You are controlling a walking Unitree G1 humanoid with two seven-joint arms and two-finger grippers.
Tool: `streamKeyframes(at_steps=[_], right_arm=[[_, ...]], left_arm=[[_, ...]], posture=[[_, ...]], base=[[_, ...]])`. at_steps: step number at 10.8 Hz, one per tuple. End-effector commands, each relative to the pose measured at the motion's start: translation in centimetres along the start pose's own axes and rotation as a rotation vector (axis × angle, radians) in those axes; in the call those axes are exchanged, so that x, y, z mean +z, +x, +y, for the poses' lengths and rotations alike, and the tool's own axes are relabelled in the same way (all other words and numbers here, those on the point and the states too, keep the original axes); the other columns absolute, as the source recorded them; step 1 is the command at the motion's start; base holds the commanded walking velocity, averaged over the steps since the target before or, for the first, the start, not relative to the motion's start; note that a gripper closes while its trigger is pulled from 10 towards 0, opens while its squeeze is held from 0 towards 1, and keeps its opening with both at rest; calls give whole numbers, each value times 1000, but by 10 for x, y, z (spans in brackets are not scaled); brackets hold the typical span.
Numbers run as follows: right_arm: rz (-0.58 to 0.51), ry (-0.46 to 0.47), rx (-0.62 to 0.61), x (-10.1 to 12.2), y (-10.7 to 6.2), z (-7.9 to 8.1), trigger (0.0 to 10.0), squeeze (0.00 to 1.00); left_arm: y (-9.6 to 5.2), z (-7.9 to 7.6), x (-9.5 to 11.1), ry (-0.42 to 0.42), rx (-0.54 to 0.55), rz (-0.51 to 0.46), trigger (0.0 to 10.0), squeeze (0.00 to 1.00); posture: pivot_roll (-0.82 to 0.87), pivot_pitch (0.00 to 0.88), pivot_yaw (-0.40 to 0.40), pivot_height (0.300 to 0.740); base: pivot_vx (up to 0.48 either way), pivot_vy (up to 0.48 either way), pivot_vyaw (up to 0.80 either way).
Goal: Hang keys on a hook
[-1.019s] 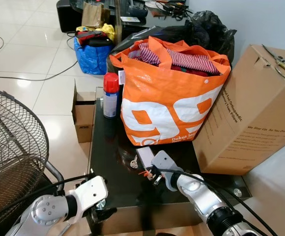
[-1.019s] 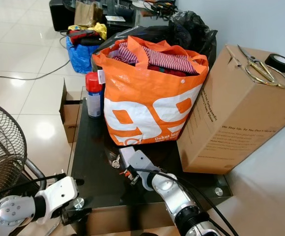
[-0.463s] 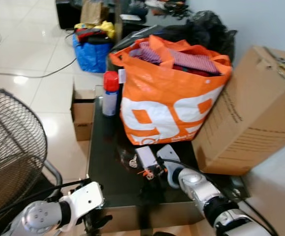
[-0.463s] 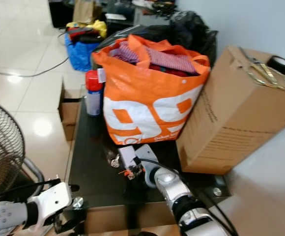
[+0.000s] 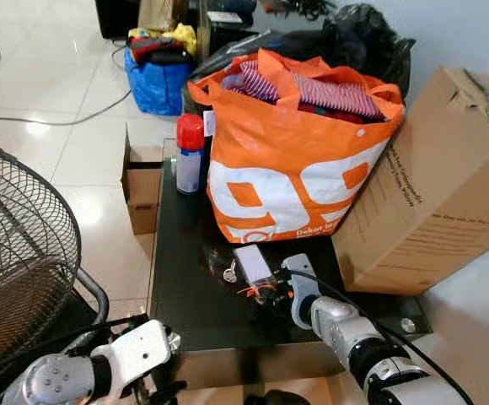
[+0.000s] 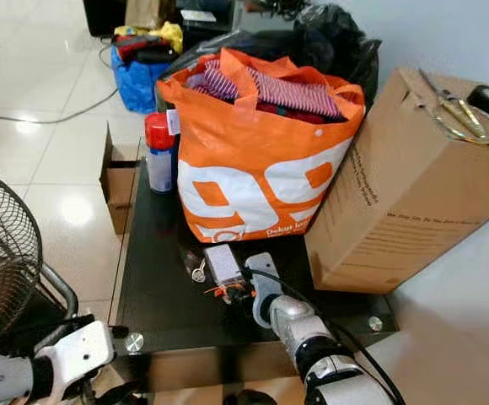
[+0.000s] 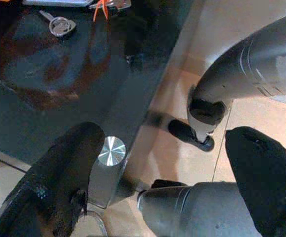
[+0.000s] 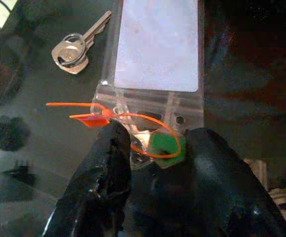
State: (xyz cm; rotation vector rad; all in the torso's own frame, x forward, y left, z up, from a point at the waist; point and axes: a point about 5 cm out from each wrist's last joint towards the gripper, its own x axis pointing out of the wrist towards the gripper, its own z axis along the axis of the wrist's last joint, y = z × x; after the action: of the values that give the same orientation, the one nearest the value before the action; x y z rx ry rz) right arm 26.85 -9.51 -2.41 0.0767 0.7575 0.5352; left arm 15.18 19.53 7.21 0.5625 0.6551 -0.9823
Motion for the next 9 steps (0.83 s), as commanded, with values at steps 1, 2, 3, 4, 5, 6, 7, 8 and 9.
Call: streamKeyframes(at_steps=[1,2,3,4,5,6,7,8,9], right_arm=[[-1,37,-9,-1,-2,-4,6196,0],[-5,48,-4,-2,-1,-4,4039,0],[-6,55,2,-2,-1,-2,2235,0],[-7,58,11,-2,-1,-2,0,0],[-7,59,12,-2,-2,-3,0,0],[-7,60,13,-2,-2,-5,0,0],[-8,59,9,-2,-3,-7,0,0],[-12,59,6,-2,-3,-8,0,0],[-16,58,4,-2,-4,-8,0,0]], left_arm=[[-1,0,2,4,-1,-16,10000,275],[0,0,1,1,-1,-15,10000,271],[1,0,-1,-1,0,-13,10000,275],[3,0,-6,-6,1,-5,10000,275],[4,0,-7,-7,1,-4,10000,275],[5,0,-9,-8,2,-3,10000,278],[7,1,-10,-8,2,-6,10000,275],[9,1,-9,-5,1,-9,10000,275],[10,1,-8,-1,-1,-13,10000,275]], posture=[[51,107,-147,732],[53,108,-147,732],[53,110,-147,732],[51,107,-148,732],[49,105,-149,732],[48,104,-149,732],[44,102,-147,732],[41,100,-146,732],[41,99,-146,732]], base=[[0,0,0],[0,0,0],[0,0,0],[0,0,0],[0,0,0],[0,0,0],[0,0,0],[0,0,0],[0,0,0]])
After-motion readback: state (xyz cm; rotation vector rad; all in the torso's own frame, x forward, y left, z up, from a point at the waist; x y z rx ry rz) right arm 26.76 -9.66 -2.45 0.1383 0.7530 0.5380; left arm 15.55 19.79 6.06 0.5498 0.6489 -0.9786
